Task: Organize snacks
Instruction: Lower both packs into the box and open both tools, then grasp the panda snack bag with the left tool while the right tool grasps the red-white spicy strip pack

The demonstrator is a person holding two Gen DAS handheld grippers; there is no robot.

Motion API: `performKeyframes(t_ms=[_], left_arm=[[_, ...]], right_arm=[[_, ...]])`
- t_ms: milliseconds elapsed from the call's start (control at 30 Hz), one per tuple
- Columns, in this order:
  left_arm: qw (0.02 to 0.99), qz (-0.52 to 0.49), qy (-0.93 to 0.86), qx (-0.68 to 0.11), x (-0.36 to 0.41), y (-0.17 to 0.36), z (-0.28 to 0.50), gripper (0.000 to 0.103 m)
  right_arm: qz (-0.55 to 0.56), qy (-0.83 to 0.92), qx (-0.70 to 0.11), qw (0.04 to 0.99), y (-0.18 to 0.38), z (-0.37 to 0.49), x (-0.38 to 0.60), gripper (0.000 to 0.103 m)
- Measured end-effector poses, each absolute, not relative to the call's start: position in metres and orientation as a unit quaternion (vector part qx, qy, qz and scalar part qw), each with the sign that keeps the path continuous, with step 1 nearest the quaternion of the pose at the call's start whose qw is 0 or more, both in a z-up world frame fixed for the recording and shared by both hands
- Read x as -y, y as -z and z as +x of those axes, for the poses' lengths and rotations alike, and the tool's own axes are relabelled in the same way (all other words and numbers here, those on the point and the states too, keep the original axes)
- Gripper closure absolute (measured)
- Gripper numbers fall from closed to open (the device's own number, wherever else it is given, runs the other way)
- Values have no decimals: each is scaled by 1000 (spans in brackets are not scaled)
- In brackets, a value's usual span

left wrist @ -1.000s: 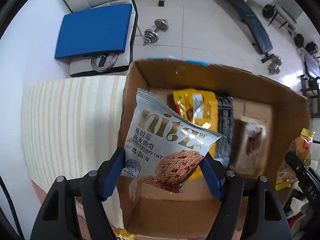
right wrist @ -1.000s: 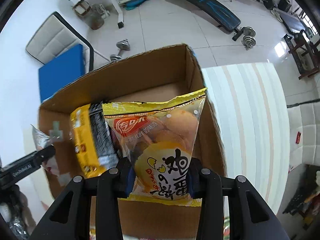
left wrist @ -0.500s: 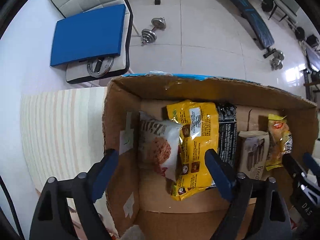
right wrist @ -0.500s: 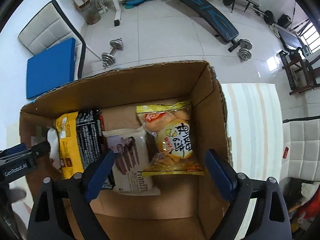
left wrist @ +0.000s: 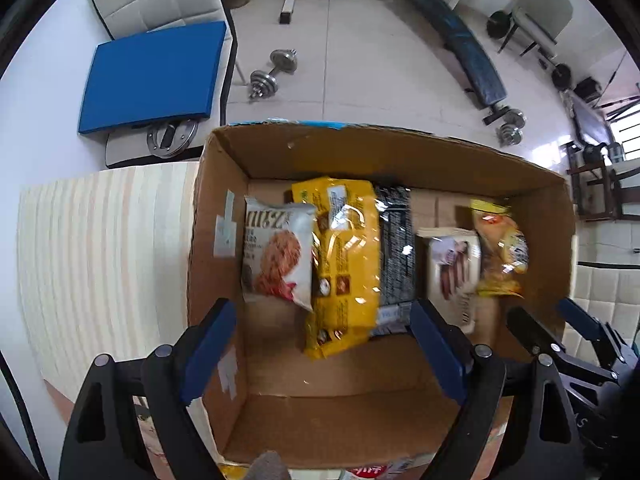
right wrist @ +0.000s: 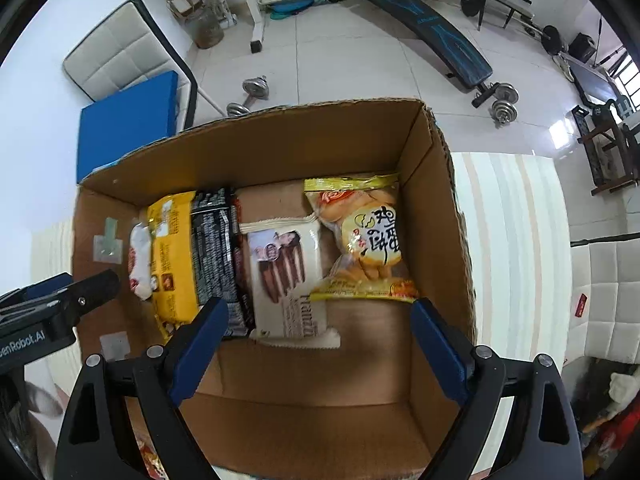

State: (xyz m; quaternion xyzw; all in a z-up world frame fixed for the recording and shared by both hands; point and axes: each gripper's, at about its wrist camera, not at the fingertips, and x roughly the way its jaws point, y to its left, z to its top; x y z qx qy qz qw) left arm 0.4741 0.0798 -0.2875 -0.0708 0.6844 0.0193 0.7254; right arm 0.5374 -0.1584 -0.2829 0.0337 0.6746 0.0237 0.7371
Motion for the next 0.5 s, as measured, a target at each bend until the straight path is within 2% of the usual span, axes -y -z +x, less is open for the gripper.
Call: performKeyframes(t_ms=[300, 500], left_arm=[[765, -57, -31, -640, -71, 240, 415, 14], [778, -59, -54, -624, -85, 218, 335, 14]], right_arm=[[46, -54, -654, 753, 245, 485, 154, 9], [65, -78, -660, 744, 233, 415, 148, 9]])
